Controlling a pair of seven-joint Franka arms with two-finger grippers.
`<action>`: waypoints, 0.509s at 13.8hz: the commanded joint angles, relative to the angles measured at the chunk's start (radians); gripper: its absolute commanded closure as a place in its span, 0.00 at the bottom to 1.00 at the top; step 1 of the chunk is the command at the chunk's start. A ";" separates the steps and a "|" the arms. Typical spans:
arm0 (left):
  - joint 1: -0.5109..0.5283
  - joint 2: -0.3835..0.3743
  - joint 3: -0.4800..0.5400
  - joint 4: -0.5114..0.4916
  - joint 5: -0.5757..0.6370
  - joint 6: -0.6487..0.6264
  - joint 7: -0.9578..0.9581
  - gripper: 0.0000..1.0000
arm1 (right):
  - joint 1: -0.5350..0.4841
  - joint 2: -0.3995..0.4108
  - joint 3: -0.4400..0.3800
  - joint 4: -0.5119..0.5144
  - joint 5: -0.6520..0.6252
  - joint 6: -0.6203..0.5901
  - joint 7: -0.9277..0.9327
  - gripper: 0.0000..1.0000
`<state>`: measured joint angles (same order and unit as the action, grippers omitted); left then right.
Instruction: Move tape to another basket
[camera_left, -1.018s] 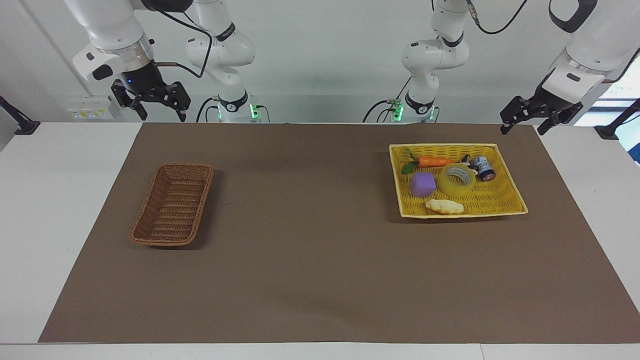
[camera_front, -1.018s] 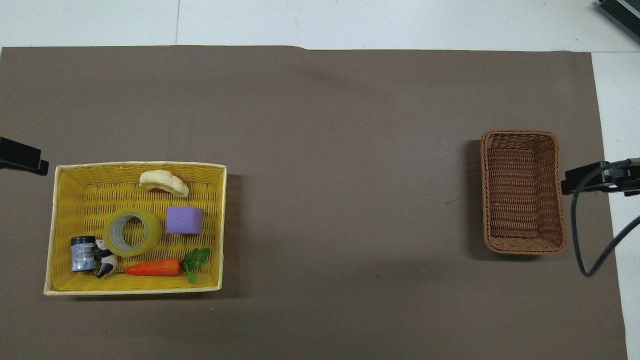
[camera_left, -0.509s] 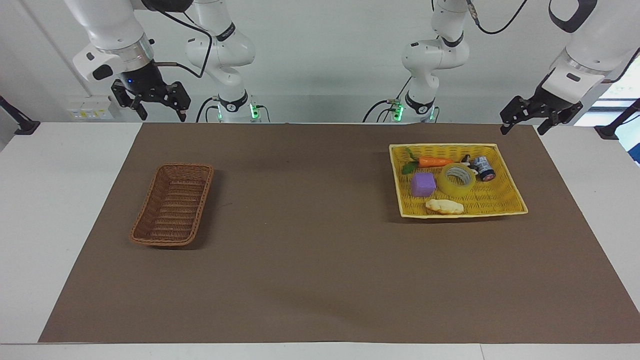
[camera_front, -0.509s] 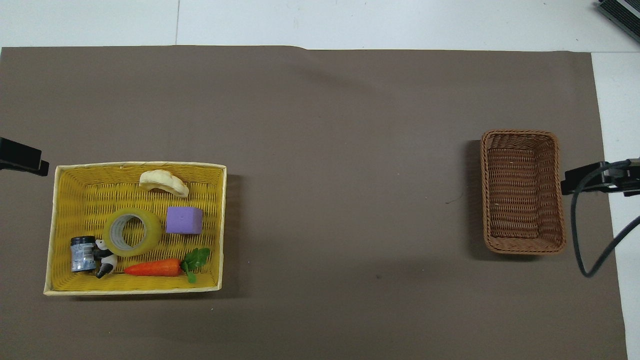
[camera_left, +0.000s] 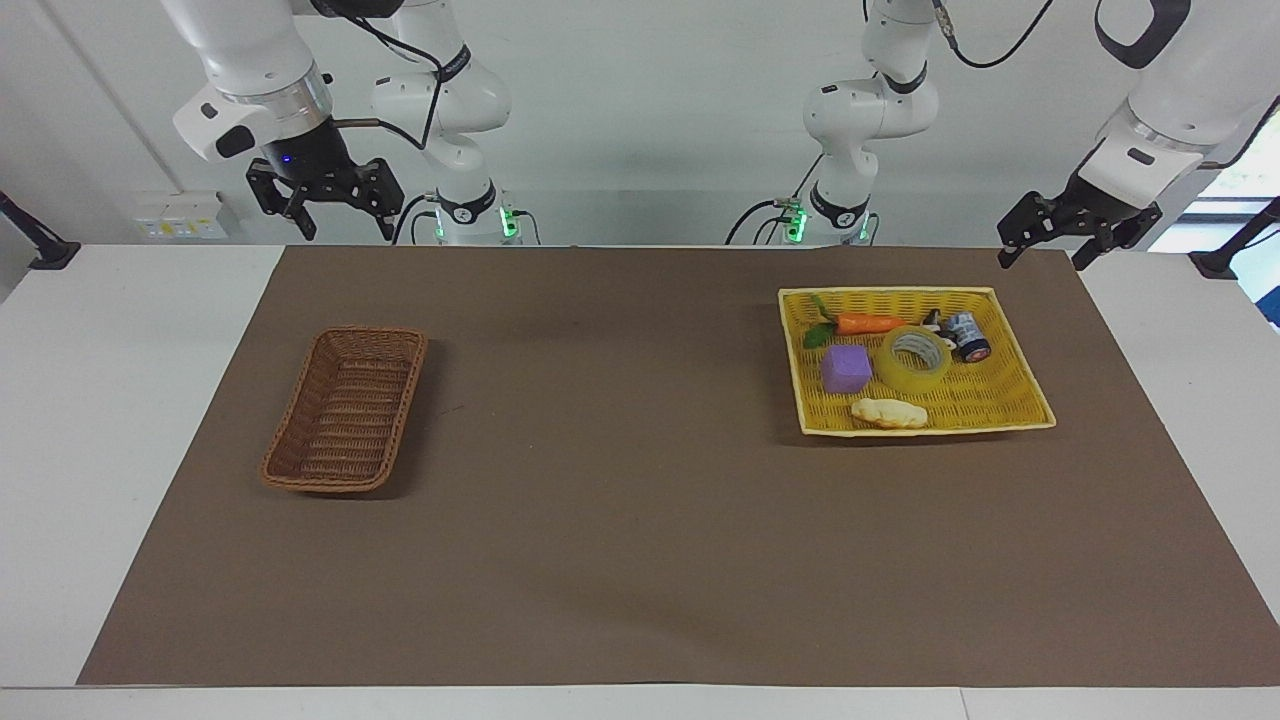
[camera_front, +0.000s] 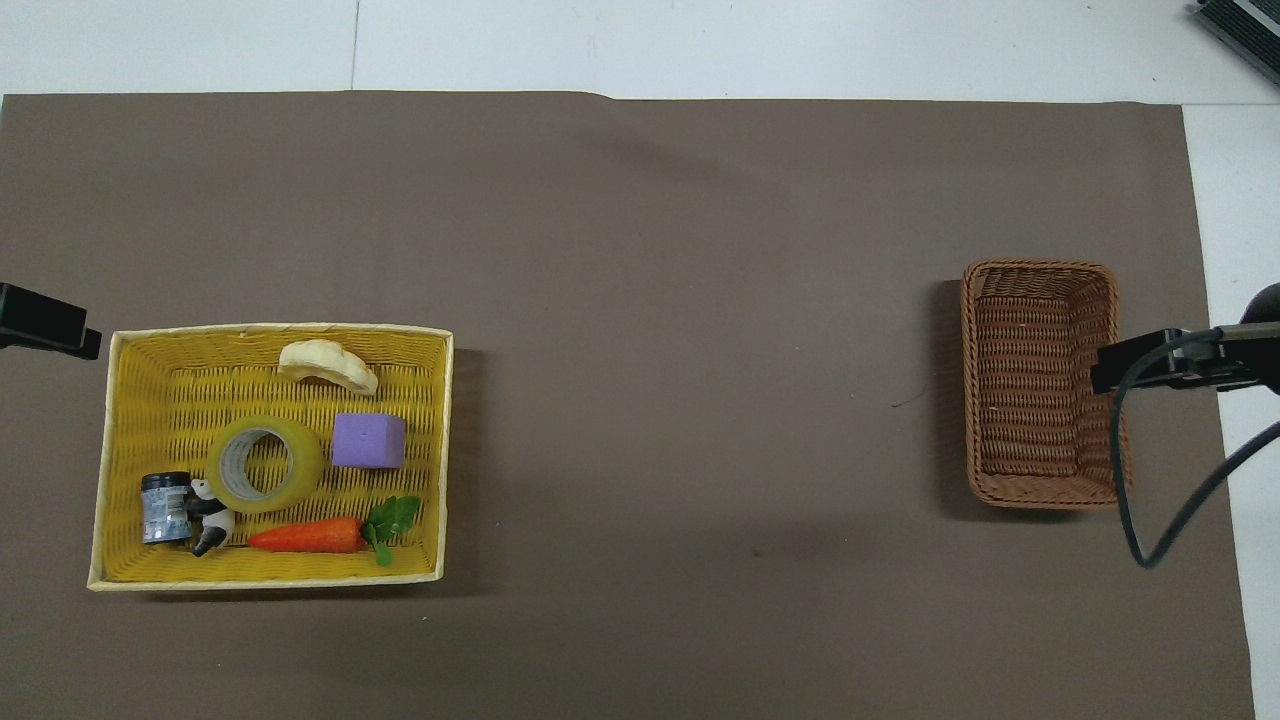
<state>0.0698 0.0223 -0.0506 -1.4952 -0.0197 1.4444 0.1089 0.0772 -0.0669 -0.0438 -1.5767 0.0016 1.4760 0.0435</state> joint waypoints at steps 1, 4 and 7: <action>0.016 -0.061 0.000 -0.091 0.012 0.062 0.032 0.00 | -0.005 -0.030 0.002 -0.051 0.026 0.064 0.010 0.00; 0.031 -0.077 0.000 -0.161 0.012 0.128 0.046 0.00 | -0.004 -0.033 0.004 -0.075 0.038 0.070 0.010 0.00; 0.050 -0.079 0.000 -0.224 0.012 0.188 0.048 0.00 | 0.004 -0.022 0.007 -0.109 0.098 0.142 0.015 0.00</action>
<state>0.1025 -0.0178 -0.0464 -1.6381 -0.0195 1.5748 0.1378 0.0782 -0.0693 -0.0431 -1.6293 0.0708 1.5451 0.0435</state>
